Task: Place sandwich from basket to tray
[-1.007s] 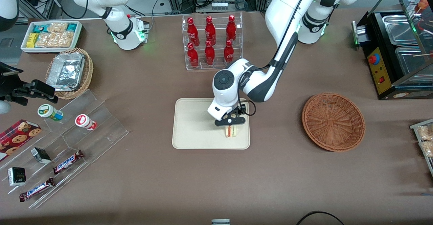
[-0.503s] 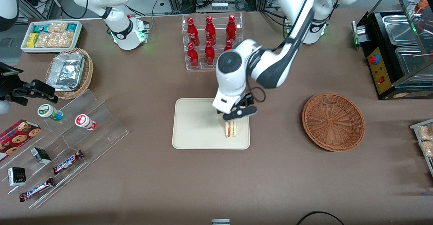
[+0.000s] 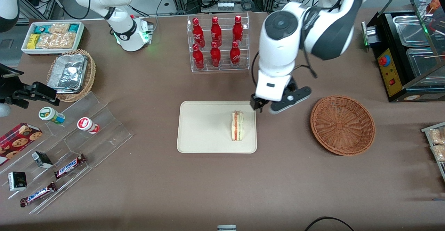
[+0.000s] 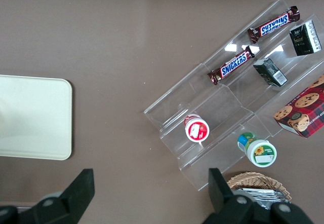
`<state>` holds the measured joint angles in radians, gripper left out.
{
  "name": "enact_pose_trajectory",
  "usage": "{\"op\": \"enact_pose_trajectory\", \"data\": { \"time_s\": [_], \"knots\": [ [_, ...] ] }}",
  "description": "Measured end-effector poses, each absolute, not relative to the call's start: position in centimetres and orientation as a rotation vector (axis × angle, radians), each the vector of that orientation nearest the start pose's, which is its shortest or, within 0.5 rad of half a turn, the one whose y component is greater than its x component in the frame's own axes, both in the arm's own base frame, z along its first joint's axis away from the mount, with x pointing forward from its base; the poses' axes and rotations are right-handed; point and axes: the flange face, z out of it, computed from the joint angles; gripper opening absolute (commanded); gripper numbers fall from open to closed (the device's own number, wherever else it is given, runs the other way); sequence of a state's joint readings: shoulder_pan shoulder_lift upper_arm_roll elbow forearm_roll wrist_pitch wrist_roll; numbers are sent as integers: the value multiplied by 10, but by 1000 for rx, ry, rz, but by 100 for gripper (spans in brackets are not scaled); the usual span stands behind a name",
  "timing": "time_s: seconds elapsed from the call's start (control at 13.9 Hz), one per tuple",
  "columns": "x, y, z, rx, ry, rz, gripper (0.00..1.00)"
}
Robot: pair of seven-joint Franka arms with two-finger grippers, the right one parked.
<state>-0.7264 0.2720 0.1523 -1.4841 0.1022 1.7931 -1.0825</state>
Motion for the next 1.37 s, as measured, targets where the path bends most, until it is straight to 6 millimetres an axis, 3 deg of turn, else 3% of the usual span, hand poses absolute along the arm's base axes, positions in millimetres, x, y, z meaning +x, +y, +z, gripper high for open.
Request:
{"op": "enact_pose_trajectory", "data": {
  "time_s": [0.29, 0.58, 0.93, 1.22, 1.37],
  "knots": [
    [541, -305, 564, -2929, -837, -170, 100],
    [534, -242, 609, -2914, -868, -131, 100],
    [533, -148, 640, -2960, -763, -23, 100],
    [521, -50, 663, -3081, -700, 81, 100],
    [509, -15, 666, -3111, -639, 92, 100]
  ]
}}
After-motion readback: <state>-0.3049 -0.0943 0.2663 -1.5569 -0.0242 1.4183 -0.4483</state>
